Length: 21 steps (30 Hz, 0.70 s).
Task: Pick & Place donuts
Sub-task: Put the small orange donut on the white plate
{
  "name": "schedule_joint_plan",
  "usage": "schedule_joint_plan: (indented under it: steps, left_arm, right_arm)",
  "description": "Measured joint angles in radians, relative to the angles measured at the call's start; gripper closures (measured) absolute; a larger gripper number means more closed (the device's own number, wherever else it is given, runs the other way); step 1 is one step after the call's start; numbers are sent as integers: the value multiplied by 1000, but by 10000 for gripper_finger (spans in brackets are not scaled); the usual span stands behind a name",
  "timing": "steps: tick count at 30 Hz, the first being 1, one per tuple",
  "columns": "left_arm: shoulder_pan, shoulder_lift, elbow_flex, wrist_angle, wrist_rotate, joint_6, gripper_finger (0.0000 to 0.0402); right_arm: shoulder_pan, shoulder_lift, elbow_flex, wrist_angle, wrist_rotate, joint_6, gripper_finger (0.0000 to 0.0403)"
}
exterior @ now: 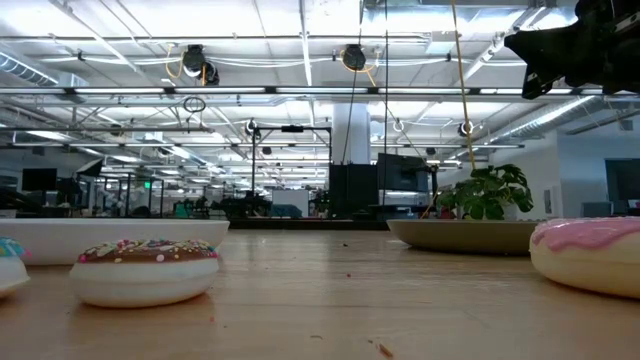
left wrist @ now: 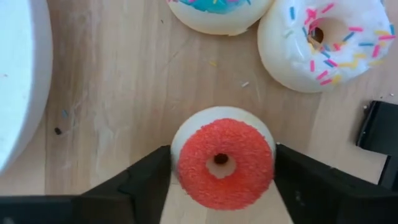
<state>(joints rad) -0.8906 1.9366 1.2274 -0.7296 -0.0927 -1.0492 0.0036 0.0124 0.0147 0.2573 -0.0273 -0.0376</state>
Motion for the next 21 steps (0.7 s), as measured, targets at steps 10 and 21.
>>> schedule_joint_plan:
  steps: [10, 21]
  left_arm:
    - [4, -11, 0, 2, 22, 1, 207]
    - [76, -170, 0, -40, -10, 64, 193]
  right_arm:
    - [0, 0, 0, 0, 0, 0, 403]
    - [0, 0, 0, 0, 0, 0, 403]
